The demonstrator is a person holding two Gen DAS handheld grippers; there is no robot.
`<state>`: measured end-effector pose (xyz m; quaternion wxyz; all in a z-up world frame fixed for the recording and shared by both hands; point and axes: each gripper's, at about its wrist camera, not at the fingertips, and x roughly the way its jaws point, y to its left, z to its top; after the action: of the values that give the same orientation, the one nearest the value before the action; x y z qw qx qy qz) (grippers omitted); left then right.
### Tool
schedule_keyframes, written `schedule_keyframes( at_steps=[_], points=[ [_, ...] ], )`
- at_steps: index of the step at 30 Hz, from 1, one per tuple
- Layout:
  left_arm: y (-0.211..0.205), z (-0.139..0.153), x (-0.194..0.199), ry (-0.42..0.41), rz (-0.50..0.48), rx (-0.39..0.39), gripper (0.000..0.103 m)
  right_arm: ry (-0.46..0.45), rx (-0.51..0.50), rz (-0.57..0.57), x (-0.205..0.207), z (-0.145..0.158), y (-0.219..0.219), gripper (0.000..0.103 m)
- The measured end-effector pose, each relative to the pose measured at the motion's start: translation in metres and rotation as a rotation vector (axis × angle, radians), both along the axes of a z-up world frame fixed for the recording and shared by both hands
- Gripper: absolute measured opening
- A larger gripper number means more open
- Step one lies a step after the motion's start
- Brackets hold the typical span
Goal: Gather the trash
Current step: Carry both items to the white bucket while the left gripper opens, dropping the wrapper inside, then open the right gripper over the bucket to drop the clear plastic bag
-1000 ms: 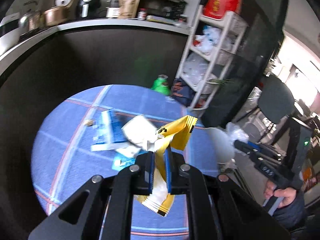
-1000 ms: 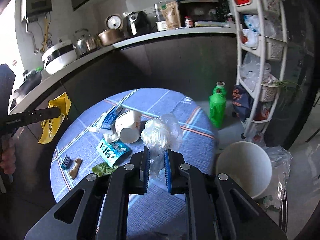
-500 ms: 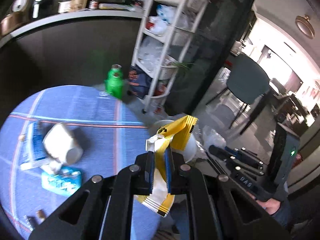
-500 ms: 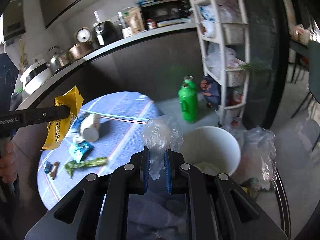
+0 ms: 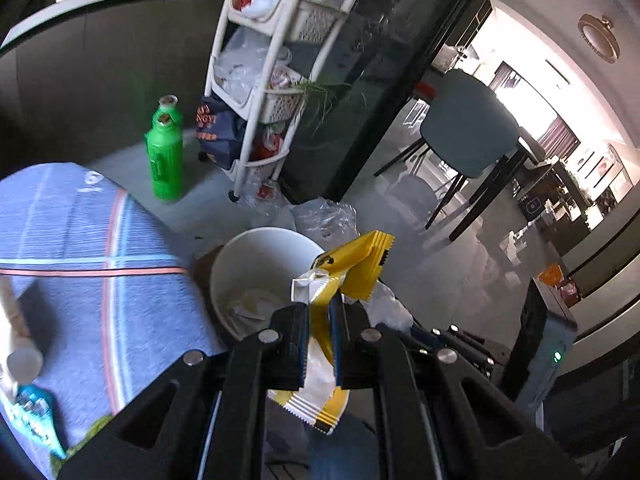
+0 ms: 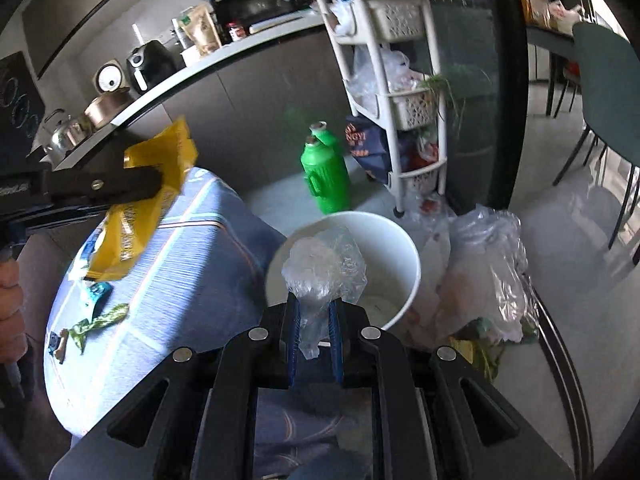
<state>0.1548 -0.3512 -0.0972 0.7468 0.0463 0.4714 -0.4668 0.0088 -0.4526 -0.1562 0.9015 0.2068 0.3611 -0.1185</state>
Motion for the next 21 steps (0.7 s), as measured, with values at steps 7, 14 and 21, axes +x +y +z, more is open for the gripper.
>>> schedule_keyframes(
  at_steps=[7,14,21],
  points=[
    [-0.045,-0.049,0.019,0.019,-0.007,0.086,0.011,0.034,0.024,-0.016,0.011,-0.025,-0.02,0.012],
    [-0.069,-0.084,0.029,0.004,-0.003,0.152,0.026,0.051,0.049,-0.022,0.025,-0.043,-0.036,0.012],
    [-0.069,-0.082,0.034,-0.05,0.035,0.147,0.063,0.064,0.072,-0.018,0.036,-0.056,-0.042,0.012]
  ],
)
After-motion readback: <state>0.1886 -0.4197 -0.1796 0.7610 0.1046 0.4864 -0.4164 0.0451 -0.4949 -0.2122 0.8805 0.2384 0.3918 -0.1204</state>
